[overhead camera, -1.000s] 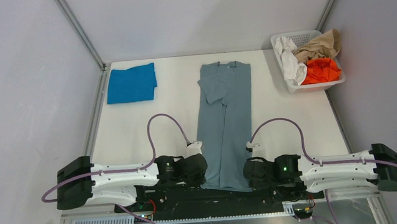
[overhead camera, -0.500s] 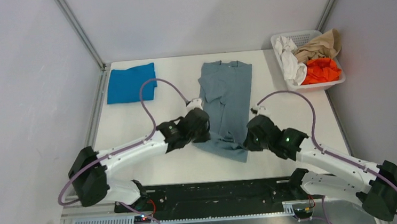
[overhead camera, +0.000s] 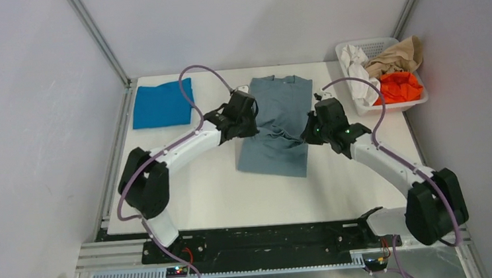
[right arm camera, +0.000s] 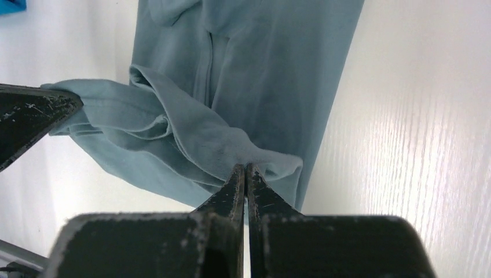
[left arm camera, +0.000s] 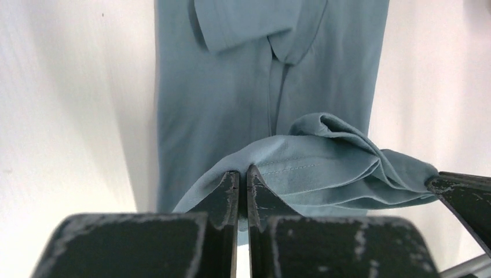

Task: Fold and stack the t-shirts
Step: Fold the folded rectangular tshirt in 1/3 of the way, then grab one side of the 2/3 rectangular tshirt with both arms

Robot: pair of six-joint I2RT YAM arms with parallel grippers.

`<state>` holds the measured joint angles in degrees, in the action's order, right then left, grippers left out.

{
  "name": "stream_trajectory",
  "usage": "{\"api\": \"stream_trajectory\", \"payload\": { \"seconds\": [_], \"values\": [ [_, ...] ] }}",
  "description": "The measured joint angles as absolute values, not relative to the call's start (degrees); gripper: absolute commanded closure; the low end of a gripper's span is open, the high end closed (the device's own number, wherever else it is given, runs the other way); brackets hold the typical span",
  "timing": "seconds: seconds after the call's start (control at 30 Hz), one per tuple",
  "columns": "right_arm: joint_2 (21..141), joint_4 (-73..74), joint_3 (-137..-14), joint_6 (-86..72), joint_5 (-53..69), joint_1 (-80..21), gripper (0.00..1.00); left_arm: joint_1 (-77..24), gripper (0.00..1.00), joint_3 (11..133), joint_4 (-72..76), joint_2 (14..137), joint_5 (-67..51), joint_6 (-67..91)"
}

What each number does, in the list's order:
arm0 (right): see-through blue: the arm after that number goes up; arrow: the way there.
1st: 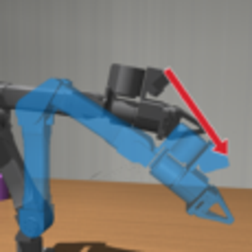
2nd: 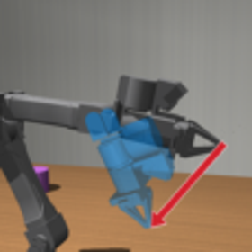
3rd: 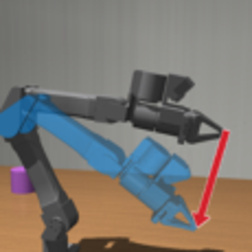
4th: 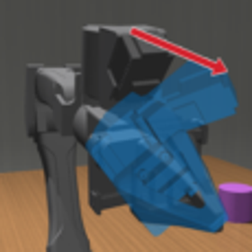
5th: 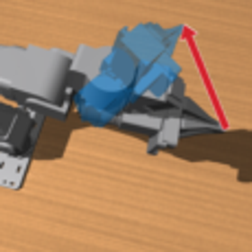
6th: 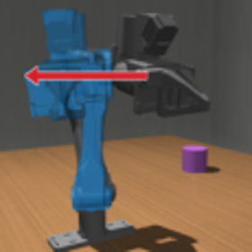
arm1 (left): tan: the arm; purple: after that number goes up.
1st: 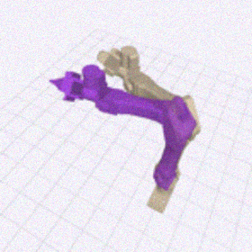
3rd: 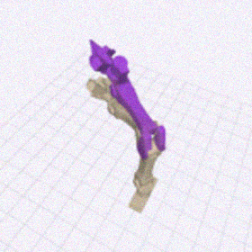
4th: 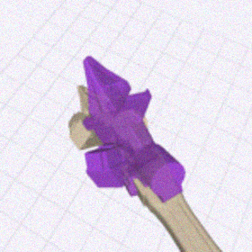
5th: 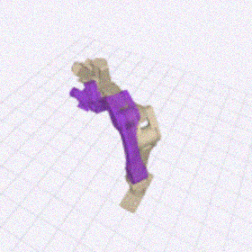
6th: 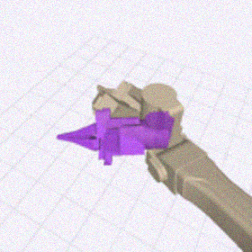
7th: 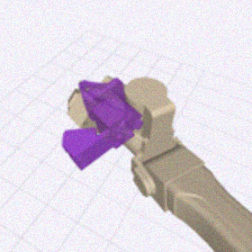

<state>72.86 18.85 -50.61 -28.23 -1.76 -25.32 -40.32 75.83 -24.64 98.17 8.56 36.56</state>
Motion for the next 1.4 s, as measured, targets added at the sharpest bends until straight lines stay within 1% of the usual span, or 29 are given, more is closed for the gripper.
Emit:
{"api": "stream_trajectory", "payload": {
  "seconds": [0.17,0.37,0.43,0.47,0.5,0.53,0.57,0.6,0.63,0.67,0.7,0.73,0.77,0.8,0.83,0.9,1.03,1.23,1.4],
  "values": [
    [79.4,15.73,-53.21,-26.28,1.83,-21.85,1.0,-37.47,0.93,80.2,-24.58,103.9,5.72,34.48],
    [84.97,12.82,-54.96,-25.41,3.4,-19.77,1.0,-35.77,0.89,83.68,-24.6,110.17,2.66,32.93],
    [86.28,12.45,-55.27,-25.41,3.18,-19.31,1.0,-35.46,0.81,84.77,-24.67,112.03,2.13,32.51],
    [86.89,12.32,-55.44,-25.43,2.96,-19.14,1.0,-35.35,0.75,85.34,-24.64,112.88,1.83,32.4],
    [87.42,12.25,-55.66,-25.43,2.83,-18.96,0.99,-35.22,0.72,85.78,-24.69,113.47,1.65,32.27],
    [88.03,12.08,-55.92,-25.45,2.55,-18.68,0.96,-35.07,0.61,86.32,-24.69,114.1,1.43,31.97],
    [88.58,11.92,-56.12,-25.45,2.33,-18.37,0.85,-34.96,0.54,86.87,-24.67,114.69,1.21,31.92],
    [89.06,11.75,-56.27,-25.45,2.24,-18.04,0.77,-34.87,0.37,87.18,-24.62,114.98,1.15,31.57],
    [89.58,11.66,-56.53,-25.56,2.26,-17.74,0.57,-34.72,0.29,87.42,-24.6,115.15,1.02,31.44],
    [90.19,11.64,-56.9,-25.78,2.24,-17.41,0.48,-34.57,0.1,87.5,-24.58,115.2,1.02,31.03],
    [90.85,11.66,-57.43,-25.93,2.28,-17.1,0.36,-34.3,0.03,87.57,-24.6,115.2,0.93,31.05],
    [91.81,11.68,-58.37,-25.43,2.24,-16.67,0.31,-33.89,0.02,87.66,-24.58,115.18,0.97,31.51],
    [92.27,11.79,-59.0,-25.89,2.11,-16.45,0.21,-33.43,0.01,87.72,-24.56,115.13,0.97,31.18],
    [92.51,12.12,-59.77,-25.78,1.91,-16.25,0.16,-33.04,0.01,87.72,-24.58,114.96,1.06,31.33],
    [92.49,12.4,-60.31,-25.8,1.43,-16.16,0.08,-32.53,0.0,87.72,-24.71,114.65,1.21,31.44],
    [91.72,13.02,-61.19,-25.85,0.01,-16.29,0.03,-31.4,0.0,87.13,-24.8,112.71,2.2,31.46],
    [87.55,16.08,-61.34,-24.62,-3.62,-20.03,0.01,-30.13,0.0,82.08,-24.29,103.72,5.23,31.75],
    [82.15,18.13,-59.18,-24.6,-6.09,-32.12,0.01,-30.37,0.0,67.57,-21.41,87.85,6.85,34.5],
    [77.6,19.57,-49.91,-28.01,-7.25,-37.3,0.01,-31.94,0.0,55.37,-20.27,84.75,5.61,36.27]
  ]
}}
